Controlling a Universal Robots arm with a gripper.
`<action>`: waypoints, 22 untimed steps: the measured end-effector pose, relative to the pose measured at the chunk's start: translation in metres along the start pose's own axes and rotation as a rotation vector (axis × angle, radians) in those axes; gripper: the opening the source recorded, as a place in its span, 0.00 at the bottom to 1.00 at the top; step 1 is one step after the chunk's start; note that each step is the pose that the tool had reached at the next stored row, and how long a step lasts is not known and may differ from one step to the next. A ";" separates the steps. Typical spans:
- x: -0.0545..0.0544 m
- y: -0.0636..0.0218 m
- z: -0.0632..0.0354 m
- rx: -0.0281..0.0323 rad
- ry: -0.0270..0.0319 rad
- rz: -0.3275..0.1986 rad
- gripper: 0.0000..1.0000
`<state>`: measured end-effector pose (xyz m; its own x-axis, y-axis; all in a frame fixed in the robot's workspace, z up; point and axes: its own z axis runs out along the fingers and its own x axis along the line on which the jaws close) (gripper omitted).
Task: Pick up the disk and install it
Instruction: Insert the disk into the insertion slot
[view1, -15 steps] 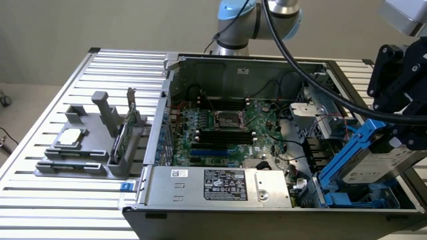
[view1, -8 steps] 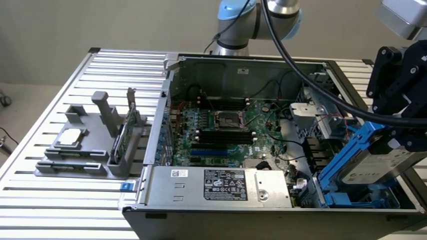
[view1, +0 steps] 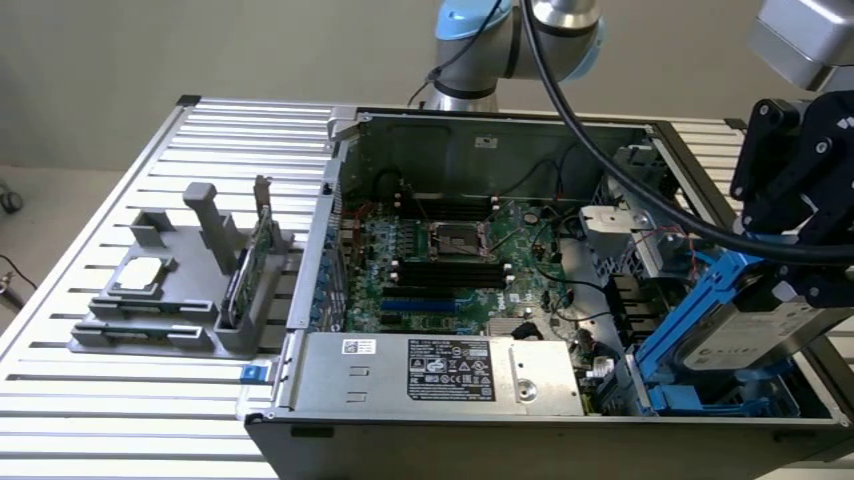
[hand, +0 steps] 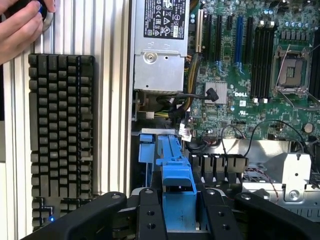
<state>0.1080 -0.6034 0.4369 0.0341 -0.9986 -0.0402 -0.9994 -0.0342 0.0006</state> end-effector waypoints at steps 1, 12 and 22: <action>0.000 0.0000 0.0008 0.0002 -0.0007 0.000 0.33; 0.000 0.0000 0.0071 0.0009 -0.0060 0.000 0.33; 0.004 0.0001 0.0087 0.0014 -0.0225 0.000 0.33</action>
<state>0.1080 -0.6067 0.4281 0.0342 -0.9974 -0.0627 -0.9994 -0.0342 -0.0007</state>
